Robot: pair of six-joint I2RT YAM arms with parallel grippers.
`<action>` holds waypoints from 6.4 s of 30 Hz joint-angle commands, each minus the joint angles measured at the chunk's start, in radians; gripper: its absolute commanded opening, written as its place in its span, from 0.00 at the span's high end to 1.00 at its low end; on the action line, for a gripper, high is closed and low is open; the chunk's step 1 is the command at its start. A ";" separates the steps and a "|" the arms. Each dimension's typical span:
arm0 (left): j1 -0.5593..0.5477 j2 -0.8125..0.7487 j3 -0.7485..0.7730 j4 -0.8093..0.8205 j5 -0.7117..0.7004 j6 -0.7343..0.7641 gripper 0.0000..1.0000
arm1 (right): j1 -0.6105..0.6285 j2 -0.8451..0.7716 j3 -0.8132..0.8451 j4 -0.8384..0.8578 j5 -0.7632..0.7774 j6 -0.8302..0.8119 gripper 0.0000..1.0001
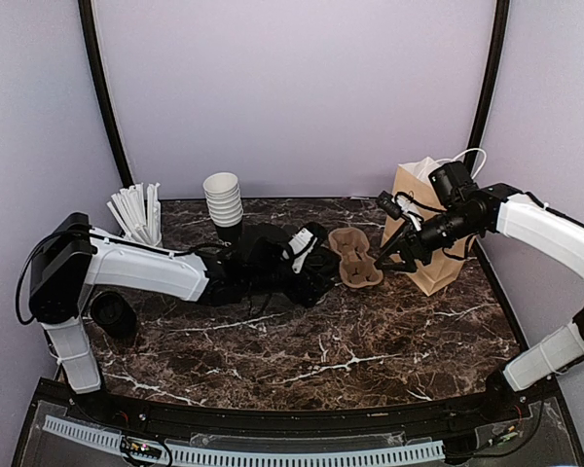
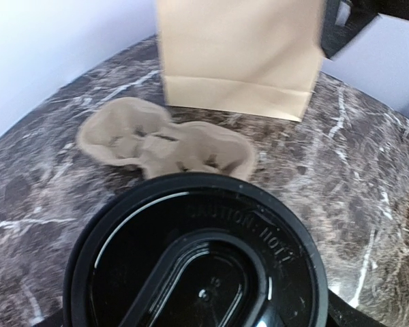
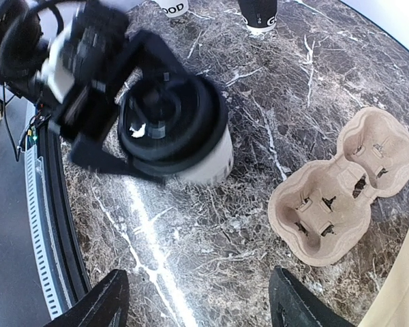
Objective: Pack the takeout coffee
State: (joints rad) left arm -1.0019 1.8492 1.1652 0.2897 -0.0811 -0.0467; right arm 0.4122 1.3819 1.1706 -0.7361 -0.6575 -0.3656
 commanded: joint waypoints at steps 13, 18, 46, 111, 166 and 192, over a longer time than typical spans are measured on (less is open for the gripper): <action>0.348 -0.015 -0.081 0.068 -0.101 -0.093 0.14 | -0.007 -0.040 0.014 0.016 0.044 0.005 0.28; 0.379 0.036 -0.063 0.070 -0.068 -0.129 0.11 | -0.009 -0.046 0.006 0.020 0.052 0.006 0.28; 0.369 -0.303 -0.174 -0.038 -0.071 -0.156 0.01 | -0.100 -0.030 0.257 -0.069 0.077 0.018 0.30; 0.108 -0.612 -0.386 -0.122 -0.027 -0.248 0.17 | 0.458 0.441 0.061 -0.104 0.398 -0.250 0.93; -0.175 0.183 0.514 -0.887 0.033 -0.208 0.46 | -0.012 -0.079 0.080 -0.053 0.225 -0.112 0.56; -0.176 0.386 0.731 -1.037 0.073 -0.173 0.58 | -0.046 -0.135 0.067 -0.011 0.209 -0.082 0.55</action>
State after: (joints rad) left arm -1.1755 2.2349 1.8648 -0.7132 -0.0189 -0.2340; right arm 0.3721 1.2694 1.2263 -0.7845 -0.4320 -0.4599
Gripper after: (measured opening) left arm 0.427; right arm 0.449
